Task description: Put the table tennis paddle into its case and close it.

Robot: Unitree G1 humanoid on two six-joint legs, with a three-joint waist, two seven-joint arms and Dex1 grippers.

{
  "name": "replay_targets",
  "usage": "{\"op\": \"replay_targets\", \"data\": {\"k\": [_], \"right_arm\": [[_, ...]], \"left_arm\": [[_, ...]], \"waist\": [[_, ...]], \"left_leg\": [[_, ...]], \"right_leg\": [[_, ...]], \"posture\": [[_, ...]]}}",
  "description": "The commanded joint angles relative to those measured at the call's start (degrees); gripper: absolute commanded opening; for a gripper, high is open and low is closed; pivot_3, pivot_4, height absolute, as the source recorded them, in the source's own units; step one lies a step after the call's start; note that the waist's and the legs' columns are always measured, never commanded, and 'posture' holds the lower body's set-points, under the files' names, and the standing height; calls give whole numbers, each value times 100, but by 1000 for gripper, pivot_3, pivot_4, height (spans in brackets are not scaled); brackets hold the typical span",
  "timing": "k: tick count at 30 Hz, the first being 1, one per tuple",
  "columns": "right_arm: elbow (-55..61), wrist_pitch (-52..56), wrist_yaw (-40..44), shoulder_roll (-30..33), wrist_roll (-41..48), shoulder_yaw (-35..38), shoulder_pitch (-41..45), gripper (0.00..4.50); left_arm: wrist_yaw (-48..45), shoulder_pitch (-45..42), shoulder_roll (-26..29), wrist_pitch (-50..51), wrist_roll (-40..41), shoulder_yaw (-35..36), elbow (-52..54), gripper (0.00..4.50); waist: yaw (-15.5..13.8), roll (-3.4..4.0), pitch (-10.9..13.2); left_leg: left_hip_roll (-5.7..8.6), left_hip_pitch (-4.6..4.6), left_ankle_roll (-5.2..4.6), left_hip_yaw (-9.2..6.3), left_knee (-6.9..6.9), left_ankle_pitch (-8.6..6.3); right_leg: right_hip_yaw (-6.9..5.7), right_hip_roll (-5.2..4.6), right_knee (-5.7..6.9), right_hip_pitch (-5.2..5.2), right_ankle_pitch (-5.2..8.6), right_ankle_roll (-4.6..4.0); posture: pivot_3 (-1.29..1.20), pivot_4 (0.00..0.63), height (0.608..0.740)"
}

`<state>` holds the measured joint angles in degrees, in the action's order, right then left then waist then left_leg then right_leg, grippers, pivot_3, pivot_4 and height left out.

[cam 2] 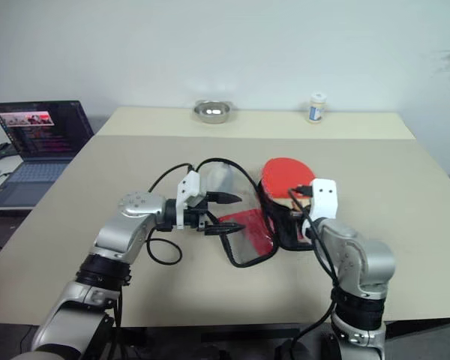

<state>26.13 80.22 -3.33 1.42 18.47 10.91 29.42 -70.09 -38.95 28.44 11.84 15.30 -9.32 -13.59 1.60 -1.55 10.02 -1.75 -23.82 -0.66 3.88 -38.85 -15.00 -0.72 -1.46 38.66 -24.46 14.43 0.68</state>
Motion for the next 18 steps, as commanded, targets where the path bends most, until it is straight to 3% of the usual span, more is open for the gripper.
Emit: {"op": "replay_targets", "data": {"k": [1, 17, 18], "right_arm": [[71, -422, 39, 45, -126, -191, -96, 1091], [-514, -1057, 189, 46, -363, -472, -196, 1091], [-543, -1091, 176, 18, -369, -466, -181, 1441]], "left_arm": [[47, -56, -5, -117, 13, 85, 128, 3897], [103, -11, 53, -105, 26, 109, 174, 3897], [105, -5, 53, -109, 25, 109, 179, 3897]], "waist": [[0, 0, 0], [12, 0, 0], [11, 0, 0]], "left_leg": [[2, 0, 0, 0, 0, 0], [-4, 2, 0, -2, -1, 0], [-4, 2, 0, -2, 0, 0]], "right_leg": [[0, -1, -1, 0, 0, 0], [-1, 5, 6, -1, 0, 0], [-1, 5, 5, -1, 0, 0]], "posture": [[0, 150, 740], [0, 150, 740], [0, 150, 740]]}}
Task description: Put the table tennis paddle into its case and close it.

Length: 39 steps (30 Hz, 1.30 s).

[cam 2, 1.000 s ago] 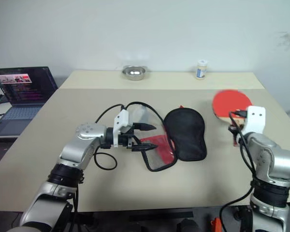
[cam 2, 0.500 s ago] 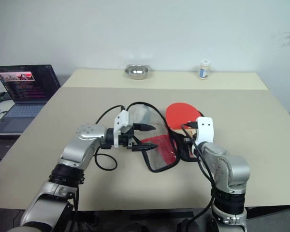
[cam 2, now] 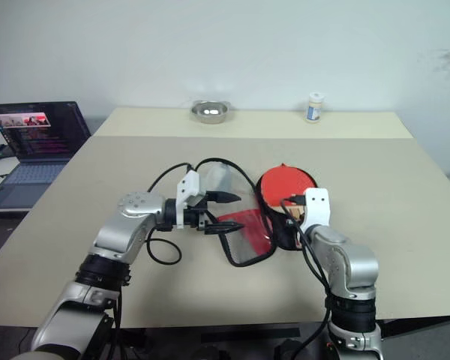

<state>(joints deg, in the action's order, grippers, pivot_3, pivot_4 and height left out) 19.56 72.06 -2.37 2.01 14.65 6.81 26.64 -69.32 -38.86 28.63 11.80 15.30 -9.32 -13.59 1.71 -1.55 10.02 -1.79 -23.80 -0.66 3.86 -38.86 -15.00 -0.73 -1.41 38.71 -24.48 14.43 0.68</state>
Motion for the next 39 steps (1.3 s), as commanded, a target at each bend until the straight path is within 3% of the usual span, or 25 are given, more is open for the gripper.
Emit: {"op": "replay_targets", "data": {"k": [1, 9, 13, 17, 21, 25, 32, 39], "right_arm": [[83, -309, 80, -62, 15, -48, 116, 1808], [523, -183, 249, 94, 122, -37, 97, 4441], [1131, 23, 843, 519, 541, 1, 69, 4481], [1776, -110, 2164, 1808, 1300, 415, 52, 4481], [1959, -566, 3149, 2700, 1903, 854, -208, 4481], [2013, -606, 4198, 3490, 2832, 1377, -382, 4481], [2035, -563, 4965, 4640, 3797, 1751, -576, 4481], [1882, -949, 5069, 5348, 3772, 1963, -855, 4481]], "left_arm": [[30, -11, 35, -107, 25, 109, 181, 3897], [99, 99, 114, 29, 125, 241, 324, 3897], [158, 182, 273, 401, 439, 559, 620, 3897], [68, 735, 917, 1227, 1034, 1224, 1209, 3897], [-81, 1293, 1512, 1212, 930, 1313, 1370, 3897], [-48, 1428, 1745, 874, 614, 1247, 1069, 3897], [206, 1292, 1463, 848, 424, 1002, 942, 3897], [367, 589, 760, 940, 298, 509, 573, 3897]], "waist": [[-1, 0, 0], [0, 0, 0], [-1, 0, 0], [13, 1, 2], [10, 0, 2], [-38, -9, 7], [-41, -14, 10], [-121, -23, 11]], "left_leg": [[0, 0, 0, 0, 0, 0], [-1, 1, 0, 0, -1, 0], [-1, -1, 0, 0, 0, 0], [-2, 1, 0, -2, 0, 0], [-10, 7, 0, -7, 8, -1], [-10, 7, 0, -19, 2, 0], [-1, 11, 0, -19, 2, -1], [5, 8, 0, -20, -2, -1]], "right_leg": [[0, 0, 0, 0, 0, 0], [0, 0, 2, 0, 0, 0], [0, -1, -2, -1, 0, 0], [-2, -1, -2, 0, 1, 1], [-8, -1, -13, 4, 3, -1], [-22, -1, -9, 12, 17, 21], [-23, -35, -21, 26, 7, 6], [-25, -37, -20, 26, 9, 10]], "posture": [[0, 150, 740], [0, 150, 740], [0, 150, 740], [0, 150, 740], [0, 150, 740], [0, 150, 740], [0, 150, 740], [0, 150, 740]]}}
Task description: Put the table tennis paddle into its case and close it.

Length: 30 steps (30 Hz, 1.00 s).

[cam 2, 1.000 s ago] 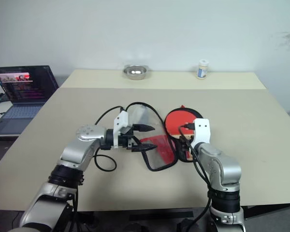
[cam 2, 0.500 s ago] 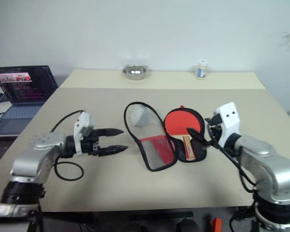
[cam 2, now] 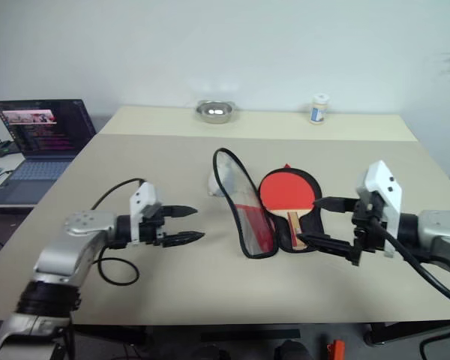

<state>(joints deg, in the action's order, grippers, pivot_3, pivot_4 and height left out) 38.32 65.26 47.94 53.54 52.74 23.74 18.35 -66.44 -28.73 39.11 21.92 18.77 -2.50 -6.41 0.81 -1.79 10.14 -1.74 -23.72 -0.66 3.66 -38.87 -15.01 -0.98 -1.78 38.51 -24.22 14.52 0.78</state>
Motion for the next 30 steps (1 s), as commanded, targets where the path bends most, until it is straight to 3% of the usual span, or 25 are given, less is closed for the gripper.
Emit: {"op": "replay_targets", "data": {"k": [1, 10, 15, 20, 25, 30], "right_arm": [[-2, -301, 1, 233, -1, 297, -54, 4481], [175, -381, -157, 465, 199, 549, -460, 4481], [110, -359, 18, 809, 145, 1017, -861, 4481], [18, -481, 22, 936, 50, 1161, -1101, 4481], [-206, -538, -442, 803, -177, 636, -905, 4481], [-895, -810, -991, 461, -794, -259, -396, 4481]], "left_arm": [[179, -620, -494, -139, -115, -248, -305, 3897], [80, -1741, -1600, -802, -420, -701, -1544, 3897], [281, -2536, -2575, -1513, -755, -877, -2905, 3897], [668, -2986, -3126, -2189, -1196, -937, -3996, 3897], [899, -3119, -3201, -2624, -1418, -826, -4424, 3897], [515, -2782, -2762, -2627, -1224, -611, -3823, 3897]], "waist": [[-55, -2, 0], [-84, -4, 0], [-122, -7, 2], [-109, -8, 3], [-69, -9, 3], [-51, -8, 2]], "left_leg": [[2, 1, 0, -1, -2, 0], [4, -6, 0, -3, -4, 0], [8, -6, -1, -5, -8, 0], [5, -14, -3, -7, -4, -1], [1, -13, -4, -8, 0, -2], [-2, -11, -3, -6, -1, -1]], "right_leg": [[-1, 1, 1, 2, 6, 11], [1, 26, -5, 3, 8, 16], [-1, 27, -4, 5, 8, 18], [2, 37, -39, 9, 2, 25], [8, 44, -45, 8, -12, 1], [8, 45, -42, 7, -12, 1]], "posture": [[0, 150, 740], [0, 150, 740], [0, 150, 740], [0, 150, 740], [0, 150, 740], [0, 150, 740]]}}
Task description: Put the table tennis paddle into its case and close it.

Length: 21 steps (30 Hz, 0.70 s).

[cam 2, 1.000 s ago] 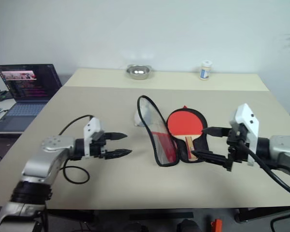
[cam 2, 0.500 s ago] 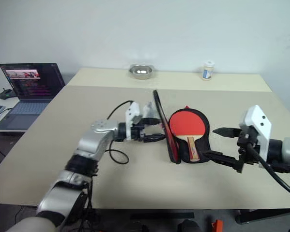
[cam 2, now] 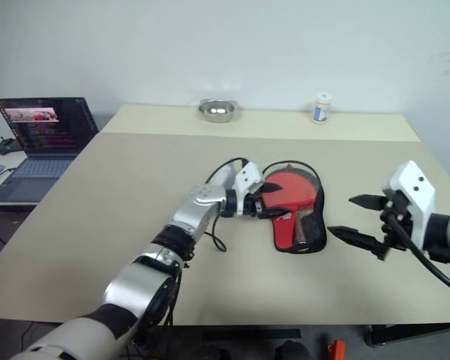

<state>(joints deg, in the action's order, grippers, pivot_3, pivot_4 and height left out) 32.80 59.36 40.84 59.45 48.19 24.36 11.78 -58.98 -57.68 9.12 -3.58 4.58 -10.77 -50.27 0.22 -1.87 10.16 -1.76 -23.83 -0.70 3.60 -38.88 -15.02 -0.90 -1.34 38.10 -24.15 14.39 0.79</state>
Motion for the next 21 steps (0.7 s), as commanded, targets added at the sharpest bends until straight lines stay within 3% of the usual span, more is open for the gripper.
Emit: {"op": "replay_targets", "data": {"k": [1, 5, 10, 21], "right_arm": [[-508, -281, -342, -209, -472, -515, 371, 4481], [-1303, -497, -716, -646, -1071, -1162, 872, 4481], [-2273, -780, -911, -1154, -1747, -1795, 1313, 4481], [-3509, -1246, -811, -1951, -2537, -2407, 1719, 4481]], "left_arm": [[-391, 247, 368, 24, 299, 266, 840, 3897], [-963, 861, 961, 642, 643, 347, 2090, 3897], [-919, 1337, 1529, 1179, 805, 502, 3007, 3897], [-698, 1733, 1917, 1761, 1049, 643, 3934, 3897]], "waist": [[15, 2, -1], [12, 5, -2], [-19, 5, -2], [-17, 7, -3]], "left_leg": [[-1, 1, 0, 1, 0, 0], [-5, -1, 3, 4, 0, 2], [-4, 0, 3, 8, -4, 2], [-4, -2, 3, 10, -5, 2]], "right_leg": [[1, 0, 1, 0, -1, -1], [2, 0, 1, -2, -2, -4], [4, -3, 3, -1, -2, -5], [2, -5, 4, -2, -4, -3]], "posture": [[0, 150, 740], [0, 150, 740], [0, 150, 740], [0, 150, 740]]}}
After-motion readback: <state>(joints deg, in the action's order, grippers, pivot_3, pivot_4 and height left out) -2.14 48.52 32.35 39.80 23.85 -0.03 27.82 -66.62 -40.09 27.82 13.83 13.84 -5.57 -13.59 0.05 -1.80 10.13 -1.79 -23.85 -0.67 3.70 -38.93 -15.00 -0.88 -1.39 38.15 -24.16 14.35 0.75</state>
